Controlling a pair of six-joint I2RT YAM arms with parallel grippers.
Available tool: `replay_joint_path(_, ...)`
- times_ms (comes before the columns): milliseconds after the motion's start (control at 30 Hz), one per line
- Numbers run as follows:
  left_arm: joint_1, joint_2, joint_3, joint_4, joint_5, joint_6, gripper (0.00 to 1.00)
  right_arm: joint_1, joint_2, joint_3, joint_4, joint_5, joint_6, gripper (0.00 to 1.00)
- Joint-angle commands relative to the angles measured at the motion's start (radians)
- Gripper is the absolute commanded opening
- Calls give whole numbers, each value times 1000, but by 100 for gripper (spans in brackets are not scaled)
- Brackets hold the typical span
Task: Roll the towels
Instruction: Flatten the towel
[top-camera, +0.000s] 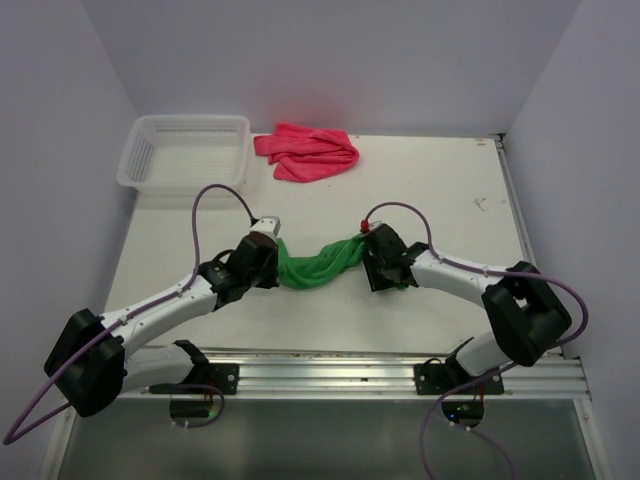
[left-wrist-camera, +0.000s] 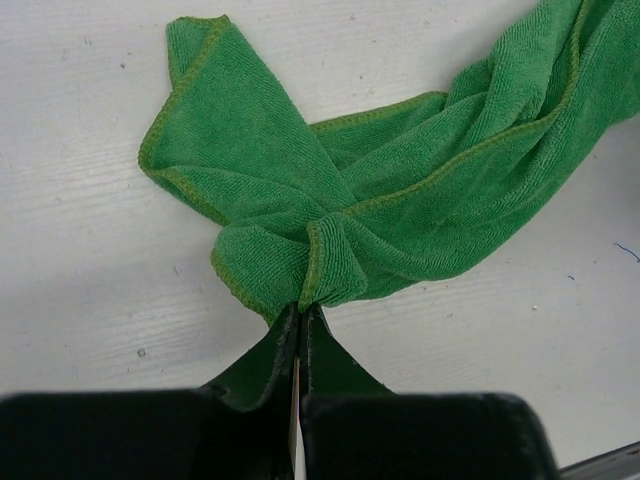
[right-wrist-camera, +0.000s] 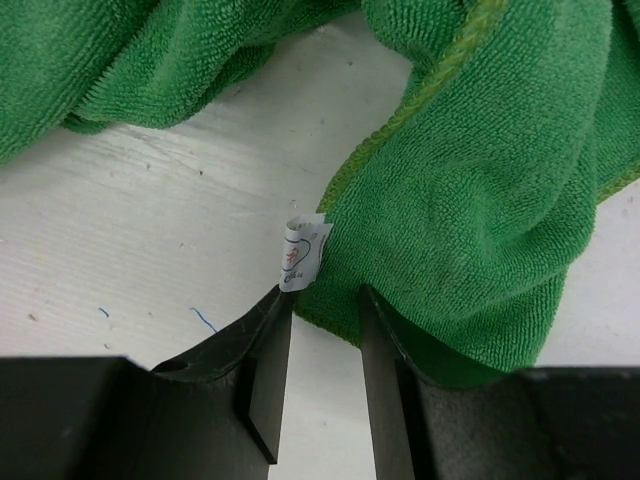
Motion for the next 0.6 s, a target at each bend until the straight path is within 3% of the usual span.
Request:
replay_joint_path(0, 3, -2, -11, 55, 11, 0, 0, 5, 32, 1, 53, -8, -3, 38)
replay_joint_path(333, 3, 9, -18, 69, 11, 5, 0, 17, 80, 1, 59, 13, 1, 37)
replay_joint_path(400, 4, 9, -20, 73, 11, 5, 0, 22, 88, 4, 48, 23, 3, 33)
replay_joint_path(567, 4, 14, -17, 75, 9, 7, 0, 37, 109, 13, 32, 53, 12, 11)
